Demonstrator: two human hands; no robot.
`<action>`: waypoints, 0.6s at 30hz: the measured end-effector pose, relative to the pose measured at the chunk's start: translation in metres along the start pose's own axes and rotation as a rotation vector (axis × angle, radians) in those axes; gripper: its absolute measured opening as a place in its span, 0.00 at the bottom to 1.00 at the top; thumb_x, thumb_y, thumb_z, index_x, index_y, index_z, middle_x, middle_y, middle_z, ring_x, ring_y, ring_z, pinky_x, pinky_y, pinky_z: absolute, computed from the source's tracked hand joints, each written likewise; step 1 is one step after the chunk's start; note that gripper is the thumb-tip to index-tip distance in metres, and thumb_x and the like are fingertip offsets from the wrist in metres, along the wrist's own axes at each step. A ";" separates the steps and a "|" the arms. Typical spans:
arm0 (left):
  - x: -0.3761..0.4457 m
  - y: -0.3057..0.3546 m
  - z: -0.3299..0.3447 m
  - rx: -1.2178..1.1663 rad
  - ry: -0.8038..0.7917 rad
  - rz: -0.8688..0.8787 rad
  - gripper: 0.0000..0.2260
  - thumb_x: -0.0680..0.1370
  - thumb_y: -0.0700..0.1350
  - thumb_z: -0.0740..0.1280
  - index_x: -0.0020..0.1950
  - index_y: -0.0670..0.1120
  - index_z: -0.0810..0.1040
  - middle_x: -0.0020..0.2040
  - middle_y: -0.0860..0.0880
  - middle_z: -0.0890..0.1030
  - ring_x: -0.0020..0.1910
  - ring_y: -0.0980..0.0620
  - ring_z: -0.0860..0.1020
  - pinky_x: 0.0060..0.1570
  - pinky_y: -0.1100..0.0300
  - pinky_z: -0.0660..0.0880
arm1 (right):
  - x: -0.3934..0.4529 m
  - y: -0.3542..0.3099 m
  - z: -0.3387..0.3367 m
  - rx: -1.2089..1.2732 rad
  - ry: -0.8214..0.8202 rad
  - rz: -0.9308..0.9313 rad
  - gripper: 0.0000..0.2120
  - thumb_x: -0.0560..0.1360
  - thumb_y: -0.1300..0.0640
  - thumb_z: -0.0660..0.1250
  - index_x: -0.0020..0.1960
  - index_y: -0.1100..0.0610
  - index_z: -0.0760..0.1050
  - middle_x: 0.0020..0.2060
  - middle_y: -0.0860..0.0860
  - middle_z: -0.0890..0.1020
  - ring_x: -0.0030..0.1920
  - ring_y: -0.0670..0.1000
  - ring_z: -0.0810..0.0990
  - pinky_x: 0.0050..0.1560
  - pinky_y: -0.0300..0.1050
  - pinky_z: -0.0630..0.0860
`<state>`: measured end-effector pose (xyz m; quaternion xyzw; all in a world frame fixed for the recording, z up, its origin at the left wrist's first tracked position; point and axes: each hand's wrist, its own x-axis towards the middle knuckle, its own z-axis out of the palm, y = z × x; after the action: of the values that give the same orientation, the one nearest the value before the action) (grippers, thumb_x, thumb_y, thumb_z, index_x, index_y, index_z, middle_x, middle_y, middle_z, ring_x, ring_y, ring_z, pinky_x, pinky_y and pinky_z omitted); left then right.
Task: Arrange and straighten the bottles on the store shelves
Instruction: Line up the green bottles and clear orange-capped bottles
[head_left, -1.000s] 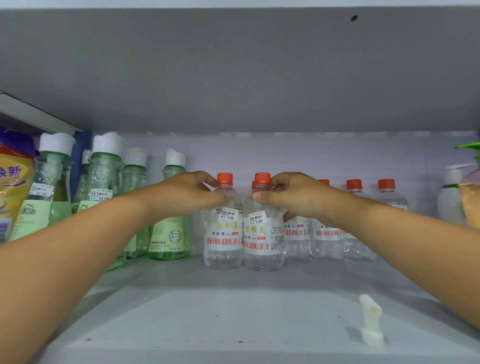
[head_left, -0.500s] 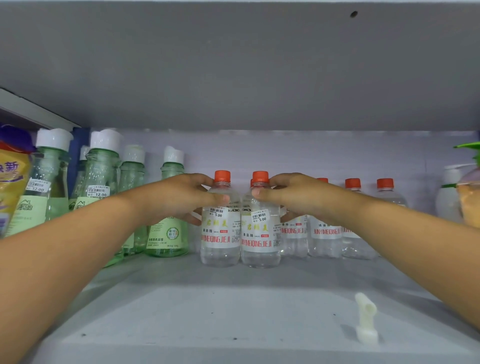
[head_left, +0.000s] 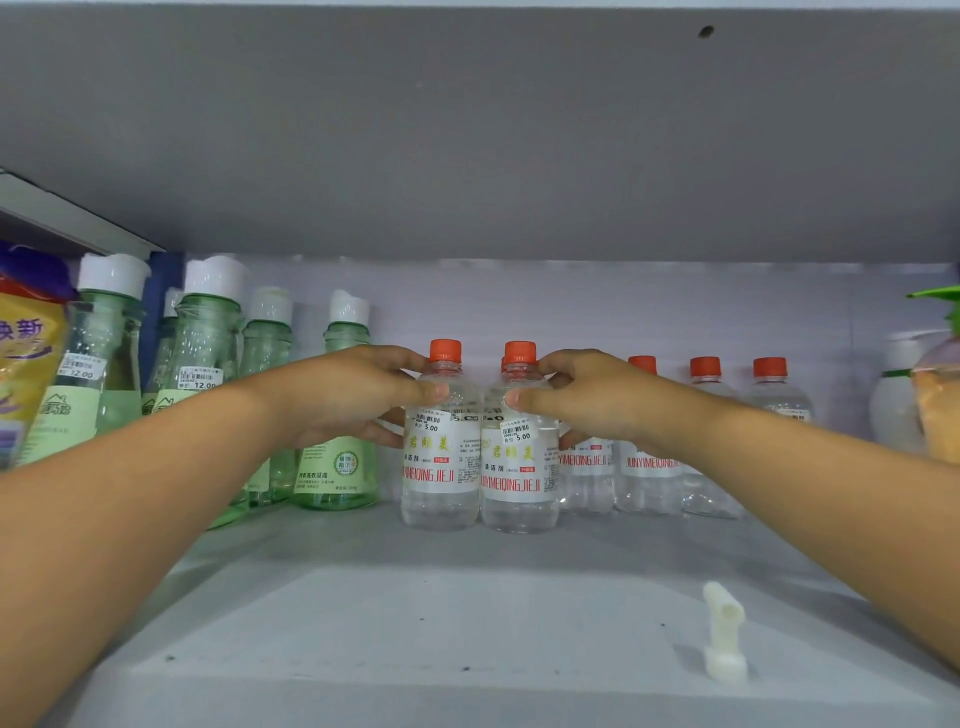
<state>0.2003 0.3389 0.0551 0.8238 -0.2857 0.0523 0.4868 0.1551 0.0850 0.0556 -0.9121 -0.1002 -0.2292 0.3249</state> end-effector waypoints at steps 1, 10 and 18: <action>0.000 0.000 0.000 0.000 0.003 -0.010 0.19 0.78 0.51 0.74 0.67 0.53 0.76 0.56 0.51 0.87 0.56 0.49 0.86 0.53 0.52 0.85 | 0.000 0.000 0.000 -0.012 0.002 0.000 0.33 0.75 0.37 0.71 0.75 0.50 0.69 0.46 0.36 0.74 0.32 0.38 0.84 0.29 0.30 0.76; -0.007 0.003 0.003 0.103 0.073 -0.041 0.29 0.75 0.58 0.76 0.74 0.55 0.73 0.61 0.52 0.83 0.57 0.51 0.84 0.50 0.51 0.85 | -0.005 0.000 0.001 -0.077 0.006 -0.002 0.35 0.73 0.31 0.69 0.75 0.45 0.68 0.59 0.40 0.76 0.42 0.41 0.85 0.38 0.34 0.75; -0.031 0.078 0.059 0.001 0.481 0.114 0.26 0.69 0.64 0.77 0.62 0.57 0.76 0.60 0.52 0.82 0.53 0.47 0.83 0.60 0.47 0.80 | -0.087 0.002 -0.104 -0.042 0.249 -0.084 0.26 0.72 0.35 0.73 0.67 0.42 0.76 0.58 0.40 0.80 0.40 0.38 0.83 0.43 0.36 0.78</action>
<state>0.1224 0.2745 0.0736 0.7706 -0.2077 0.2742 0.5365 0.0425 0.0135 0.0834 -0.8781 -0.0922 -0.3562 0.3058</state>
